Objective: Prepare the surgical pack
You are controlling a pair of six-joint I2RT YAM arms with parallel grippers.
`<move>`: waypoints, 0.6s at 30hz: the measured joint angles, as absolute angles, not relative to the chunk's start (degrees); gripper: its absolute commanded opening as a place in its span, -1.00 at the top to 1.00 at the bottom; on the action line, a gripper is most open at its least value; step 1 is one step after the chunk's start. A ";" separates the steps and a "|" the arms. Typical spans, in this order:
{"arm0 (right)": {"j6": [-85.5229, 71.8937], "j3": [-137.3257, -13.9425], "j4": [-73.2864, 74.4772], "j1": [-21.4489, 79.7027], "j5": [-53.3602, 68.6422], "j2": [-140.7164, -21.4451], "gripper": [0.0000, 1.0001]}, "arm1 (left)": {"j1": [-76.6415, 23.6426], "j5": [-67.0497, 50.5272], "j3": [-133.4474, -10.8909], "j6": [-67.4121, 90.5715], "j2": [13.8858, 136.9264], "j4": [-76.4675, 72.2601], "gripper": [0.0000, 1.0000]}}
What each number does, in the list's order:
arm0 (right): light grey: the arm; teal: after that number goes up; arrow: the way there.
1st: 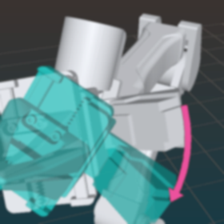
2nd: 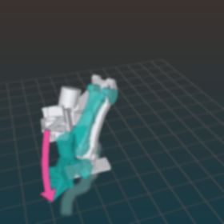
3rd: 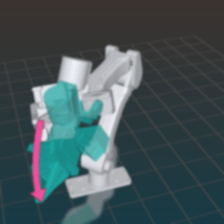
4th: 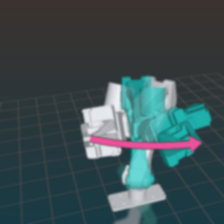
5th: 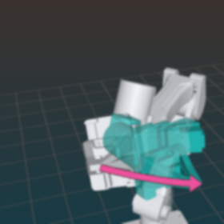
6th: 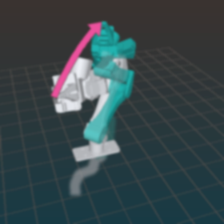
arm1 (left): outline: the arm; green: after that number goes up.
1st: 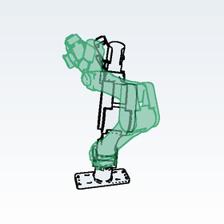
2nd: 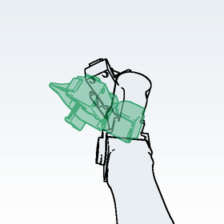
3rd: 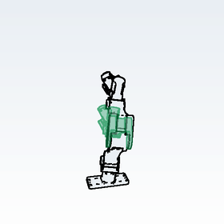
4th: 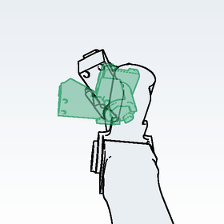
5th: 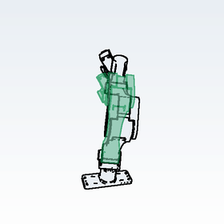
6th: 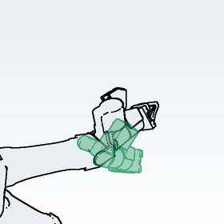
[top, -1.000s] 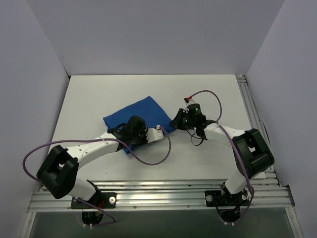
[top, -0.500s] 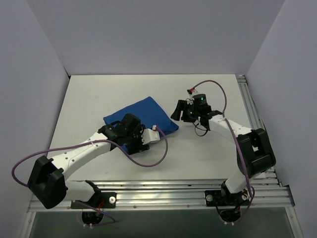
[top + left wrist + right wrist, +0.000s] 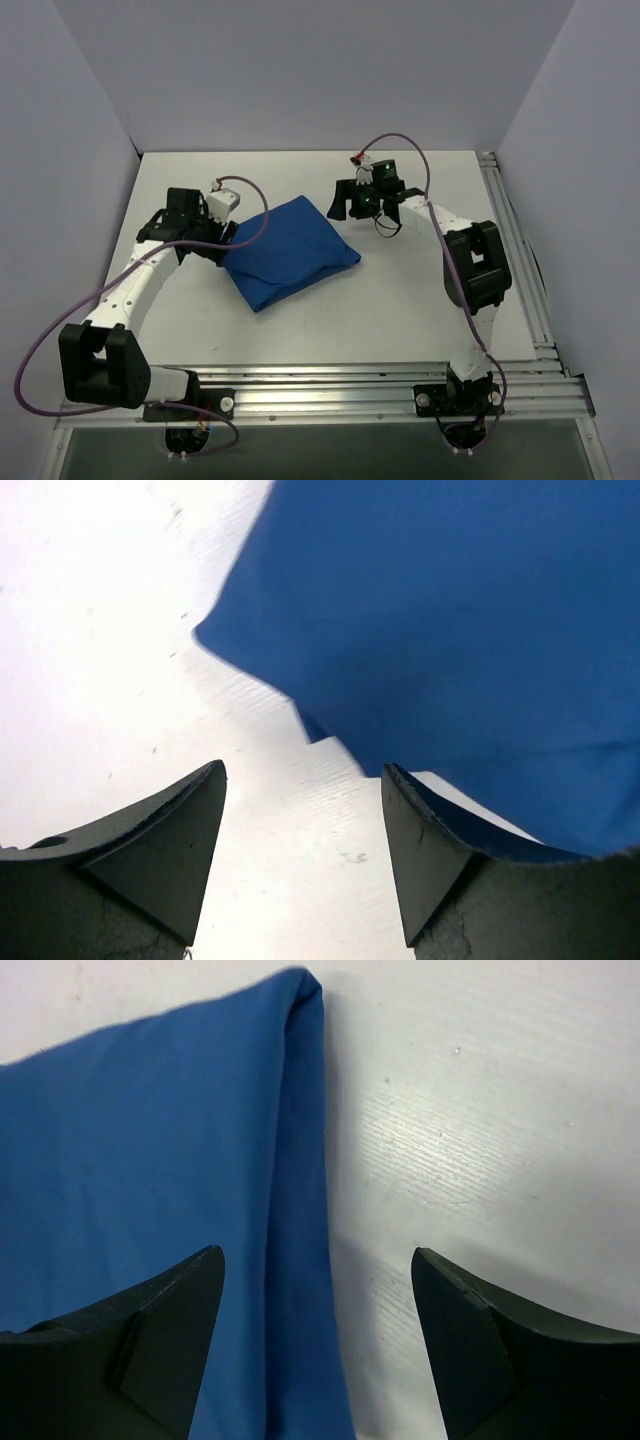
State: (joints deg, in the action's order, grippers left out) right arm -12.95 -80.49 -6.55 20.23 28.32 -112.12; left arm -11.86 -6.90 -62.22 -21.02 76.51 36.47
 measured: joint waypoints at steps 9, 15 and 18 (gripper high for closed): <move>-10.50 -84.07 -6.35 21.39 34.20 -121.01 -0.25 | -6.83 -3.57 -59.83 -19.66 84.58 30.96 -0.33; -11.18 -82.54 -9.58 21.43 38.00 -121.03 0.26 | -7.29 -1.83 -56.99 -19.73 88.55 27.07 -0.26; -12.10 -81.58 -11.29 21.43 40.36 -121.03 0.53 | -7.40 -1.17 -56.38 -19.94 88.55 25.65 -0.25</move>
